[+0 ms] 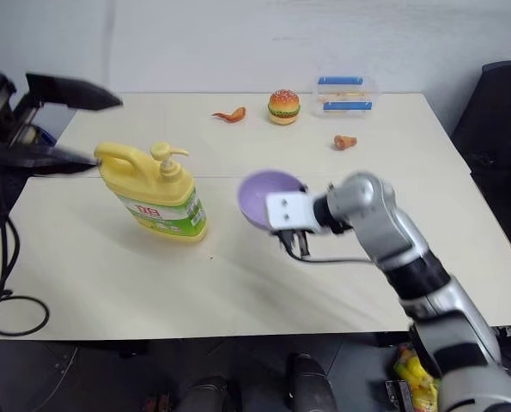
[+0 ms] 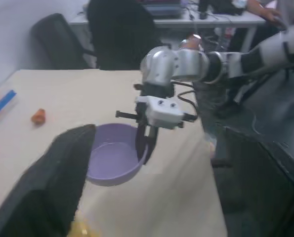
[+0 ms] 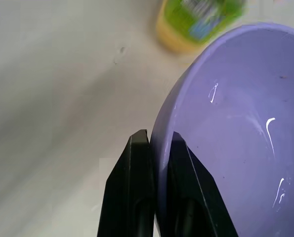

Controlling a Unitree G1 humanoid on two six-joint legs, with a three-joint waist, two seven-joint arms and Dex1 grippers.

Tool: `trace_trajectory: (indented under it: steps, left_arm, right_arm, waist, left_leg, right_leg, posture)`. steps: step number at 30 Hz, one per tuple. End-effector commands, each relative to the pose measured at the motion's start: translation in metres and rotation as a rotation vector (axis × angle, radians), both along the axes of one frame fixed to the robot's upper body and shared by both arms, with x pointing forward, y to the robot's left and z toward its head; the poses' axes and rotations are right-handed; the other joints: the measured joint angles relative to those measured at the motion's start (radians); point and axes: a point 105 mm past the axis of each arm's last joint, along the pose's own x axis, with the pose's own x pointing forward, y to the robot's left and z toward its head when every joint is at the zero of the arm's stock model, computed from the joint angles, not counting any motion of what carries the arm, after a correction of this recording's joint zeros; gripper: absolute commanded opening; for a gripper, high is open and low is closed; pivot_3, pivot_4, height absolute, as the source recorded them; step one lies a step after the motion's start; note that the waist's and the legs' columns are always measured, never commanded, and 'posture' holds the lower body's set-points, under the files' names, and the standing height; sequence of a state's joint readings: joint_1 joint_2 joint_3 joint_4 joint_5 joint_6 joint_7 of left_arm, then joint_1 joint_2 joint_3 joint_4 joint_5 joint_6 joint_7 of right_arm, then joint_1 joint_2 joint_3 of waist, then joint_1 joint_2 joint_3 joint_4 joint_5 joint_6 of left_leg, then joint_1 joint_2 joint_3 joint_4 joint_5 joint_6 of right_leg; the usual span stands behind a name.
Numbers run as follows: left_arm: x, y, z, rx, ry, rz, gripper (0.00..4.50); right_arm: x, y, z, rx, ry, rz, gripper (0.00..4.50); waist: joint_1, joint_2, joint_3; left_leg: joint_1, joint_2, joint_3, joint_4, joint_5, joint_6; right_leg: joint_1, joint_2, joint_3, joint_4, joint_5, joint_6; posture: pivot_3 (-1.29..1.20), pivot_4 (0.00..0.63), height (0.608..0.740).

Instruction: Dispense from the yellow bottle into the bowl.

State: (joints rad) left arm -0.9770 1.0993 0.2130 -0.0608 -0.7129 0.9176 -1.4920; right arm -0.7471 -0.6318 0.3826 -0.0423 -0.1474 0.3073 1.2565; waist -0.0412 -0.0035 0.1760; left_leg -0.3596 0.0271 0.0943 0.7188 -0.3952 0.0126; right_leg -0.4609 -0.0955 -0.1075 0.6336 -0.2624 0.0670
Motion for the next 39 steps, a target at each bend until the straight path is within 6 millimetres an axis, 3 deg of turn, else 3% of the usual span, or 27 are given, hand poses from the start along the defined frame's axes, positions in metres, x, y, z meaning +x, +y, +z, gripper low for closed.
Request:
trace_trajectory:
  steps: [1,4,7,12,18,24,26,29,32,35,39]
  left_arm:
    - [-0.021,-0.004,-0.013,0.074,0.001,-0.029,4.45]
    - [-0.025,-0.003,-0.022,0.103,0.001,-0.019,4.45]
    - [-0.028,0.002,-0.046,0.184,0.012,0.012,4.45]
    - [-0.027,0.004,-0.055,0.183,0.01,0.043,4.45]
    - [-0.024,0.003,-0.057,0.151,0.016,0.059,4.5]
    - [-0.015,0.019,-0.063,0.133,0.05,0.154,4.5]
    - [-0.012,0.028,-0.064,0.118,0.06,0.198,4.5]
    - [-0.011,0.043,-0.065,0.097,0.082,0.27,4.5]
    - [-0.01,0.078,-0.066,0.055,0.111,0.418,4.5]
    - [-0.015,0.096,-0.065,0.019,0.129,0.492,4.5]
    - [-0.02,0.111,-0.064,-0.026,0.131,0.556,4.5]
  right_arm:
    - [0.003,-0.019,-0.002,0.029,-0.106,-0.084,0.0]
    - [0.004,-0.027,-0.012,0.021,-0.119,-0.117,0.0]
    - [0.014,-0.047,-0.041,-0.03,-0.176,-0.2,0.0]
    - [0.019,-0.057,-0.061,-0.061,-0.212,-0.219,0.0]
    - [0.021,-0.065,-0.066,-0.052,-0.197,-0.251,1.89]
    - [0.015,-0.071,-0.025,0.084,-0.162,-0.308,3.85]
    - [0.009,-0.078,0.0,0.187,-0.111,-0.353,4.47]
    - [-0.003,-0.095,0.035,0.333,-0.017,-0.403,4.47]
    - [-0.027,-0.147,0.077,0.438,0.081,-0.471,4.47]
    - [-0.054,-0.184,0.094,0.499,0.197,-0.525,4.47]
    - [-0.069,-0.214,0.113,0.617,0.226,-0.594,4.47]
  waist:
    - [0.003,0.0,0.001]
    - [0.005,-0.002,0.004]
    - [0.006,-0.002,0.004]
    - [0.014,-0.004,0.005]
    - [0.014,-0.004,0.005]
    - [0.014,-0.004,0.005]
    - [0.015,-0.004,0.005]
    - [0.016,-0.004,0.005]
    - [0.02,0.0,0.007]
    - [0.036,0.0,0.008]
    - [0.038,0.0,0.007]
  left_leg:
    - [0.001,0.0,0.001,0.001,0.0,0.0]
    - [0.003,0.001,0.002,0.001,0.001,-0.002]
    - [0.004,0.002,0.003,-0.001,0.002,-0.003]
    - [0.003,0.001,0.002,0.0,0.002,-0.003]
    - [0.005,0.001,0.002,0.001,0.002,-0.002]
    - [0.004,0.002,0.002,0.0,0.002,-0.002]
    - [0.004,0.002,0.002,0.0,0.002,-0.002]
    - [0.004,0.002,0.002,-0.001,0.002,-0.002]
    - [0.004,0.001,0.002,-0.002,0.001,-0.001]
    - [0.004,0.002,0.002,-0.003,0.0,0.001]
    - [0.007,0.002,0.003,-0.004,-0.001,0.002]
  right_leg:
    - [0.0,0.0,0.001,0.002,0.0,0.0]
    - [0.0,0.001,0.003,0.004,-0.001,-0.001]
    - [0.0,0.003,0.004,0.004,-0.001,-0.002]
    - [0.0,0.003,0.003,0.003,-0.001,-0.003]
    - [0.002,0.002,0.004,0.003,-0.001,-0.002]
    - [0.002,0.003,0.003,0.003,-0.001,-0.002]
    - [0.002,0.003,0.003,0.003,-0.001,-0.002]
    - [0.002,0.003,0.003,0.003,-0.001,-0.002]
    - [0.001,0.002,0.003,0.002,-0.001,-0.002]
    - [0.002,0.003,0.001,-0.003,-0.001,-0.002]
    - [0.006,0.002,0.001,-0.007,-0.001,-0.002]
  posture:
    - [0.0,0.15,0.74]
    - [0.0,0.15,0.74]
    - [0.0,0.15,0.74]
    - [0.0,0.15,0.74]
    - [0.0,0.15,0.74]
    - [0.0,0.15,0.74]
    - [0.0,0.15,0.74]
    - [0.0,0.15,0.74]
    - [0.0,0.15,0.74]
    - [0.0,0.15,0.74]
    - [0.0,0.15,0.74]
